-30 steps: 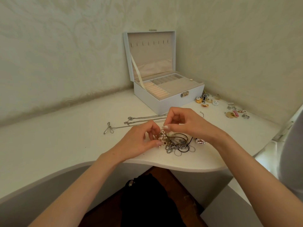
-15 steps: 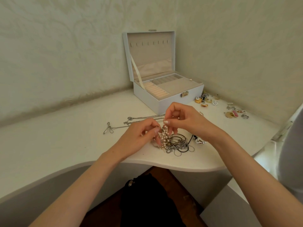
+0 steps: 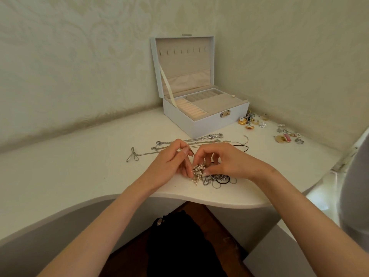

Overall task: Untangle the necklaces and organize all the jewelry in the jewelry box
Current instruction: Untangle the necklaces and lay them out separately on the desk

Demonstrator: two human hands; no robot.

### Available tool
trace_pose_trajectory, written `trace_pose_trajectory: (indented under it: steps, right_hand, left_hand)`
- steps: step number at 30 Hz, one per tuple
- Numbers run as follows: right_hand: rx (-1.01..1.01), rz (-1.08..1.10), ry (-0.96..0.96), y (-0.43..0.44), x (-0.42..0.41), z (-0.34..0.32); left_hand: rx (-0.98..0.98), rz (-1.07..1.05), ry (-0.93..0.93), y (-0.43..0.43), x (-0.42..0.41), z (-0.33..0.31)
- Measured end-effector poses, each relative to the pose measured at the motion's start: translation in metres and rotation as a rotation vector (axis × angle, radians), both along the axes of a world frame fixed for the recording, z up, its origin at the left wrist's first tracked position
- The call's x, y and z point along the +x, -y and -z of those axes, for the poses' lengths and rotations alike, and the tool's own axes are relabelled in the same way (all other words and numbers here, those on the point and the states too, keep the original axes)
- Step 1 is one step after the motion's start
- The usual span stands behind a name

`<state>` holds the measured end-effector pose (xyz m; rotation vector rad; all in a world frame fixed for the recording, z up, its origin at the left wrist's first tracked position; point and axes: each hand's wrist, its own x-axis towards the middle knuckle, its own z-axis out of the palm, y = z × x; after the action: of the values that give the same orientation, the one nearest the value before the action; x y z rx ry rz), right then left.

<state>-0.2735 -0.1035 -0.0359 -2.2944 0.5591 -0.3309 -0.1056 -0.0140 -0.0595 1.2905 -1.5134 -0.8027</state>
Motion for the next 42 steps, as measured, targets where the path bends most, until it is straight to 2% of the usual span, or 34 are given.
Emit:
trace_pose_trajectory:
  steps: [4,7,14,19,23,26,31,37,42]
  right_hand:
    - [-0.062,0.065,0.005,0.0,0.002,0.0]
    - [-0.039,0.08,0.121,0.001,0.0,-0.004]
    - [0.236,0.041,0.345,0.005,-0.006,-0.009]
    - [0.314,0.044,0.452,0.007,-0.005,-0.011]
    - [0.357,0.047,0.502,0.007,-0.004,-0.014]
    - [0.328,0.096,0.492,0.007,-0.002,-0.015]
    - [0.362,0.098,0.49,0.004,0.001,-0.017]
    - [0.324,0.106,0.476,0.007,-0.001,-0.017]
    - [0.346,0.033,0.427,0.009,-0.006,-0.016]
  left_hand:
    - [0.01,-0.019,0.036,0.0,0.001,0.001]
    - [0.023,-0.044,0.059,0.001,0.002,0.002]
    - [0.0,-0.076,0.23,0.004,0.0,0.003]
    - [-0.05,-0.123,0.311,0.006,0.001,0.002]
    - [-0.041,-0.078,0.291,0.005,-0.001,0.001]
    - [-0.121,-0.091,0.259,0.001,-0.006,-0.002]
    - [-0.144,-0.068,0.026,-0.004,-0.009,-0.011]
    - [-0.168,-0.082,0.103,0.002,-0.011,-0.016]
    - [-0.177,-0.097,-0.017,0.003,-0.007,-0.017]
